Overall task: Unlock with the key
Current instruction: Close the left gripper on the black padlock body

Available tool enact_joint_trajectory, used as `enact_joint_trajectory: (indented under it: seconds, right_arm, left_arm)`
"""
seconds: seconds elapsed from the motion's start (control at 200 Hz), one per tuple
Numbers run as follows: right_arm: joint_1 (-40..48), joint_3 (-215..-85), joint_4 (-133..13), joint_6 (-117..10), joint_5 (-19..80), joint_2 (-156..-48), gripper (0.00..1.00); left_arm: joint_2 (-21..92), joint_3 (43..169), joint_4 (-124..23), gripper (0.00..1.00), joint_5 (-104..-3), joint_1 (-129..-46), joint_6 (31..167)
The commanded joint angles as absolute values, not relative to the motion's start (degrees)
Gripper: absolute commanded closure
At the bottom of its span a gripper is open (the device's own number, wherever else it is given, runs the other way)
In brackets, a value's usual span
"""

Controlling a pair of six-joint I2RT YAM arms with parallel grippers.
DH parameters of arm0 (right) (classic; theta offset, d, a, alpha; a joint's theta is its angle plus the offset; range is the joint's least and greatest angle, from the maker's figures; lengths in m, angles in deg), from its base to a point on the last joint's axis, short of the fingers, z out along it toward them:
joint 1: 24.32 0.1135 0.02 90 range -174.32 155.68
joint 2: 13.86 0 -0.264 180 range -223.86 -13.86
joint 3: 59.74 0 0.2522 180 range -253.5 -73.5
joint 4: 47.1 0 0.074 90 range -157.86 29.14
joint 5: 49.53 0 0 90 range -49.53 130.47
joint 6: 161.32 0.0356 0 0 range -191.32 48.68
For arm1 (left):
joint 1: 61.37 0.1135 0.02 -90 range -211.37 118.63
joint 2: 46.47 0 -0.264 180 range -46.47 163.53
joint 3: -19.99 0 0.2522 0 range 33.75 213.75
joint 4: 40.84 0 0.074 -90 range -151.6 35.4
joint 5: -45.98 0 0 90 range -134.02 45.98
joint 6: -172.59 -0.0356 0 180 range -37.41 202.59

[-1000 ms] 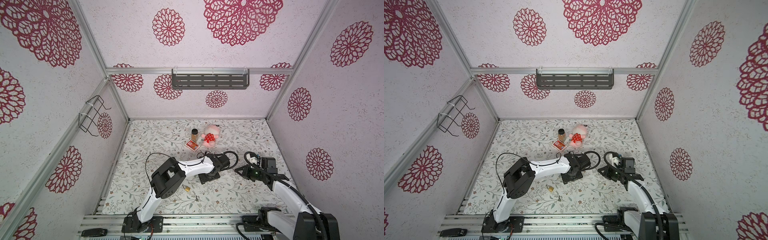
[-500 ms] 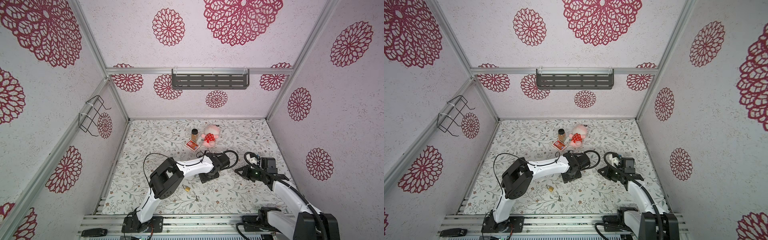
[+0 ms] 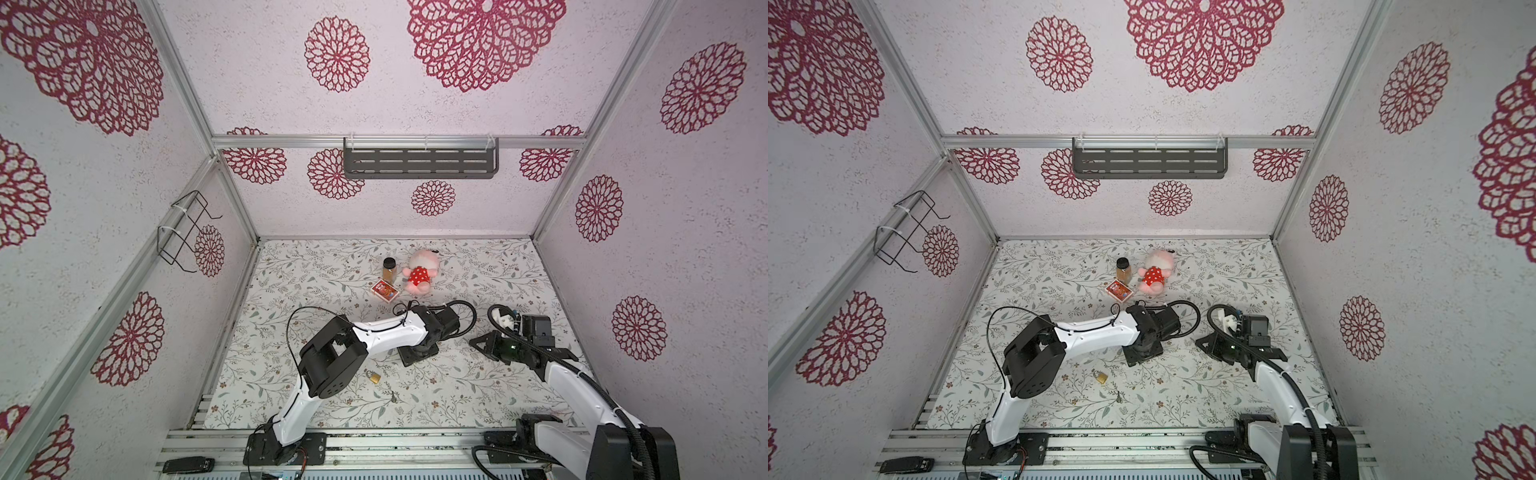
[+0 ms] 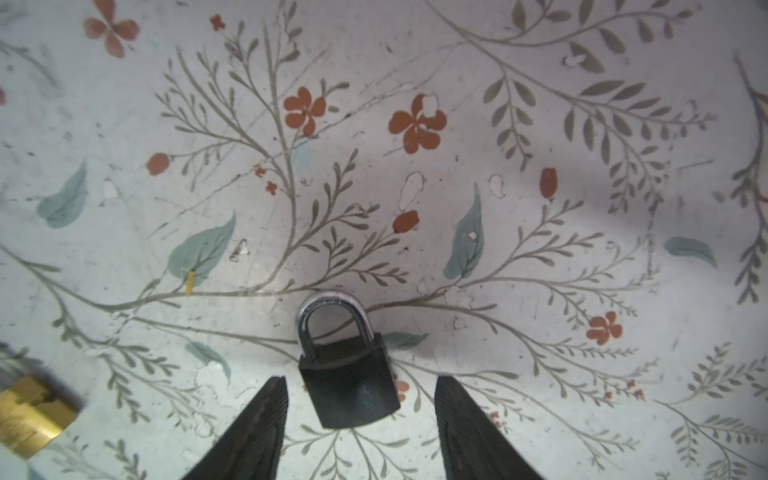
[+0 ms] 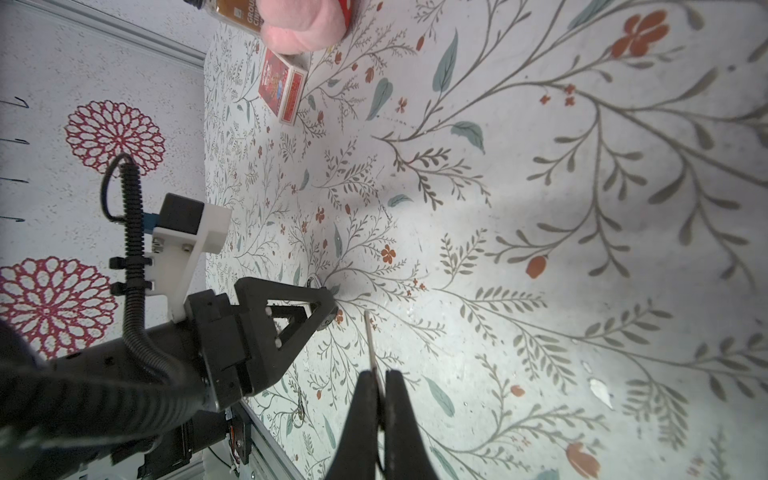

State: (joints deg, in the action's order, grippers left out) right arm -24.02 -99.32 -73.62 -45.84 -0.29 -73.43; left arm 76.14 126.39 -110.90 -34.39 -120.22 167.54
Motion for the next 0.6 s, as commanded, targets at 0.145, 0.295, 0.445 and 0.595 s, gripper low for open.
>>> enact_joint_trajectory:
  seconds: [0.145,0.295,0.445,0.595]
  right_arm:
    - [-24.19,-100.42,-73.04,-47.24,-0.66,-73.97,1.00]
    - [-24.14,-100.48,-73.08,-47.26,-0.58,-74.21,1.00]
    - [-24.14,-100.48,-72.99,-47.40,-0.51,-74.41,1.00]
    - [-24.08,-100.48,-72.90,-47.30,-0.59,-74.54,1.00]
  left_arm:
    - [77.88,125.75,-110.36,0.44,-34.87,-120.38,169.59]
    - [78.48,125.51,-109.54,0.46,-35.48,-120.36,170.21]
    - [78.18,124.57,-108.93,0.49,-35.40,-120.25,170.66]
    - [78.24,124.12,-109.15,0.51,-35.32,-120.21,170.64]
